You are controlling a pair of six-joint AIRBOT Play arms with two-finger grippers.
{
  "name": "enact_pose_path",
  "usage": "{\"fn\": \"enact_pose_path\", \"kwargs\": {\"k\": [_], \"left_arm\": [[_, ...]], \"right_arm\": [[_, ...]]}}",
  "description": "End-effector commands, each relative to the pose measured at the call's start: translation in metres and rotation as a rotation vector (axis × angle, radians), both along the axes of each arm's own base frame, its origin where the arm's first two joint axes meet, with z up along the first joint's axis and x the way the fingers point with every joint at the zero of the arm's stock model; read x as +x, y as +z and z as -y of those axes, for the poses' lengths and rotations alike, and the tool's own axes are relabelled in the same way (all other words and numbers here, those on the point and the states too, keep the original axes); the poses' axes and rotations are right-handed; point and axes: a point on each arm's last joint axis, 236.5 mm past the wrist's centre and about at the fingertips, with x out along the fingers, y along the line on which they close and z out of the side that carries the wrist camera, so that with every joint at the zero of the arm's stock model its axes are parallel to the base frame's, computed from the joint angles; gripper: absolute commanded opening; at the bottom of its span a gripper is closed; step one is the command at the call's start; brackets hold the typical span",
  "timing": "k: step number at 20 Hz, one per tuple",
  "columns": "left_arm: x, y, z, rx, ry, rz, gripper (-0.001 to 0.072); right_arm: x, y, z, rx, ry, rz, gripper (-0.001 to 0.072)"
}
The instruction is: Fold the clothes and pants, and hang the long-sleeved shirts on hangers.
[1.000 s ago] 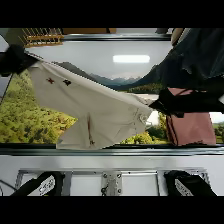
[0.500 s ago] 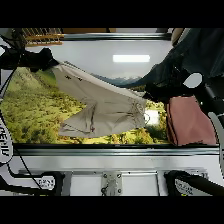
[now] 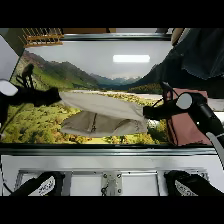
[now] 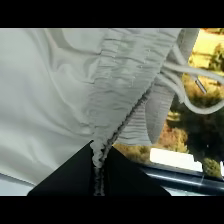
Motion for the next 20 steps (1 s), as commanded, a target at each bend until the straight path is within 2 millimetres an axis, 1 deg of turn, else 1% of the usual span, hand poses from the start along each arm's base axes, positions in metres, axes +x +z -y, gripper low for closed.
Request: {"fn": "enact_pose_path", "kwargs": {"k": [1,2,5,9,12,13,14,15,16,17,18,19,20], "left_arm": [[-0.053,-0.062,-0.002,0.026,0.031,-0.068,0.0005],[-0.061,-0.076,-0.003,0.035,0.041,-0.07,0.0005],[-0.068,-0.101,-0.007,0.045,0.084,-0.059,0.0005],[-0.073,-0.116,-0.009,0.054,0.076,-0.1,0.0005],[-0.074,-0.123,-0.009,0.051,0.077,-0.124,0.0006],[-0.075,-0.124,-0.009,0.05,0.074,-0.131,0.0138],[-0.072,-0.12,-0.008,0.049,0.07,-0.127,0.0437],[-0.069,-0.111,-0.007,0.046,0.061,-0.115,0.0495],[-0.064,-0.097,-0.006,0.045,0.051,-0.09,0.0488],[-0.057,-0.077,-0.005,0.047,0.042,-0.047,0.0488],[-0.052,-0.057,-0.005,0.051,0.033,-0.002,0.0488],[-0.051,-0.036,-0.003,0.052,0.022,0.041,0.0488],[-0.053,-0.018,-0.001,0.052,0.011,0.075,0.0487]], "right_arm": [[-0.031,-0.035,0.003,-0.034,0.01,-0.065,0.0016],[-0.037,-0.041,0.004,-0.037,0.012,-0.079,0.0016],[-0.046,-0.053,0.003,-0.045,0.021,-0.098,0.0017],[-0.047,-0.057,0.002,-0.038,0.013,-0.1,0.0026],[-0.048,-0.055,-0.005,-0.007,0.003,-0.108,0.0034],[-0.048,-0.053,-0.01,0.015,-0.003,-0.112,0.0187],[-0.048,-0.05,-0.017,0.05,0.001,-0.111,0.0468],[-0.047,-0.042,-0.027,0.099,0.009,-0.102,0.0605],[-0.045,-0.031,-0.034,0.139,0.021,-0.085,0.0605],[-0.042,-0.017,-0.036,0.168,0.031,-0.063,0.0605],[-0.037,0.001,-0.031,0.178,0.03,-0.029,0.0605],[-0.03,0.019,-0.02,0.178,0.016,0.018,0.0606],[-0.022,0.035,-0.003,0.18,-0.025,0.07,0.0606]]}}
